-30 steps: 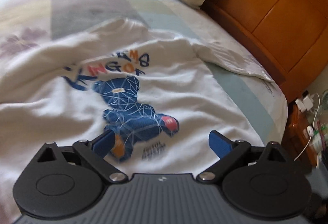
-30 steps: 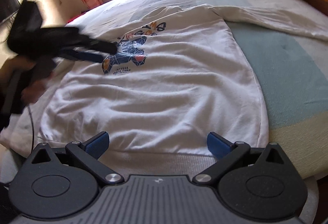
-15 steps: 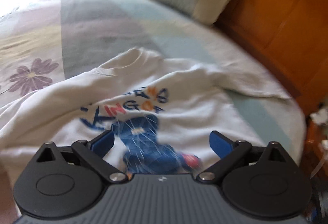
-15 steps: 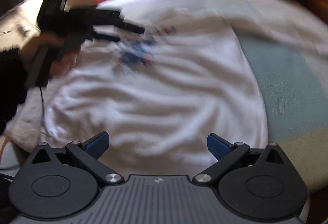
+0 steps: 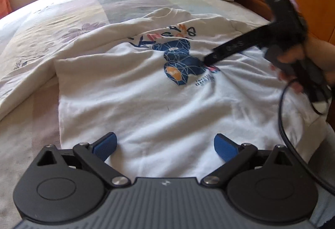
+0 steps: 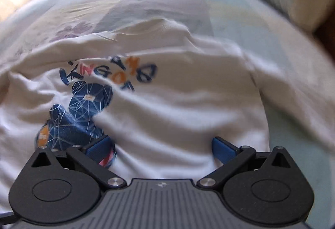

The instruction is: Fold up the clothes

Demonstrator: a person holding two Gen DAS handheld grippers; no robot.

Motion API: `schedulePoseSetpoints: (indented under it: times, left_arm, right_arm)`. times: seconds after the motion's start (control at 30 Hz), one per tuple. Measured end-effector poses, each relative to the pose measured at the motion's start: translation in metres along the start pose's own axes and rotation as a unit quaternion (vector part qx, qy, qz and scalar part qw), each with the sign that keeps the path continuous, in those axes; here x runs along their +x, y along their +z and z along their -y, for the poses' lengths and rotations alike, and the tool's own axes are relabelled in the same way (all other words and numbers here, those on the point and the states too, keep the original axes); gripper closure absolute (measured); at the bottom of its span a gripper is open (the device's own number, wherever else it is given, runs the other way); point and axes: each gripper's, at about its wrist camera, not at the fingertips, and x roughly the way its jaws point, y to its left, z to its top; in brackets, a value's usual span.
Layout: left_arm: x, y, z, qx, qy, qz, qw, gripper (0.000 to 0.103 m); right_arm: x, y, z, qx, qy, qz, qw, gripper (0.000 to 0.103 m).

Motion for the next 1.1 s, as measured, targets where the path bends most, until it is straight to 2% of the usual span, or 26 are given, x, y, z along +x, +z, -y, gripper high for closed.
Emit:
schedulePoseSetpoints:
  times: [0.13,0.27,0.33,0.43,0.53,0.6,0.67,0.73,0.77,0.83,0.97,1.1]
  left_arm:
    - [-0.002,-0.004,-0.002,0.008,-0.010,-0.001,0.9999,0.003]
    - [-0.004,-0.009,0.004,0.017,-0.008,-0.006,0.9998,0.002]
    - [-0.008,-0.013,0.005,0.028,-0.007,-0.009,0.9995,0.002]
    - [-0.013,-0.017,0.004,0.029,-0.012,-0.011,0.9994,0.002]
    - [-0.013,-0.018,0.005,0.032,-0.011,-0.013,0.9994,0.002]
    - [-0.012,-0.017,0.007,0.034,-0.003,-0.014,0.9993,0.002]
    - [-0.012,-0.018,0.010,0.033,0.002,-0.014,0.9994,0.002]
    - [-0.012,-0.018,0.010,0.030,0.003,-0.014,0.9994,0.002]
    - [-0.013,-0.018,0.010,0.029,0.002,-0.014,0.9995,0.002]
    - [-0.013,-0.018,0.008,0.026,-0.001,-0.014,0.9996,0.002]
    - [-0.014,-0.018,0.003,0.018,-0.011,-0.011,0.9997,0.002]
    - [-0.017,-0.014,-0.004,0.004,-0.024,-0.011,0.9996,0.002]
  right_arm:
    - [0.018,0.026,0.019,0.027,-0.015,0.006,1.000,0.000]
    - [0.024,0.041,0.028,0.033,-0.006,0.002,0.999,0.000]
    - [0.015,0.038,0.030,0.034,0.003,0.006,0.999,0.000]
    - [-0.014,0.023,0.035,0.049,0.024,0.037,0.998,0.000]
    - [-0.034,0.010,0.029,0.051,0.061,0.035,0.996,0.000]
    - [-0.035,0.009,0.016,0.034,0.068,0.030,0.997,0.000]
    - [-0.026,0.013,0.002,0.021,0.067,0.026,0.997,0.000]
    - [-0.009,0.019,-0.014,0.010,0.065,0.001,0.998,0.000]
    - [0.001,0.021,-0.022,-0.002,0.059,-0.016,0.998,0.000]
    - [0.012,0.024,-0.034,-0.039,0.035,-0.012,0.999,0.000]
    - [0.028,0.045,-0.018,-0.007,0.007,0.006,1.000,0.000]
    - [0.030,0.055,0.000,0.013,0.025,0.019,0.999,0.000]
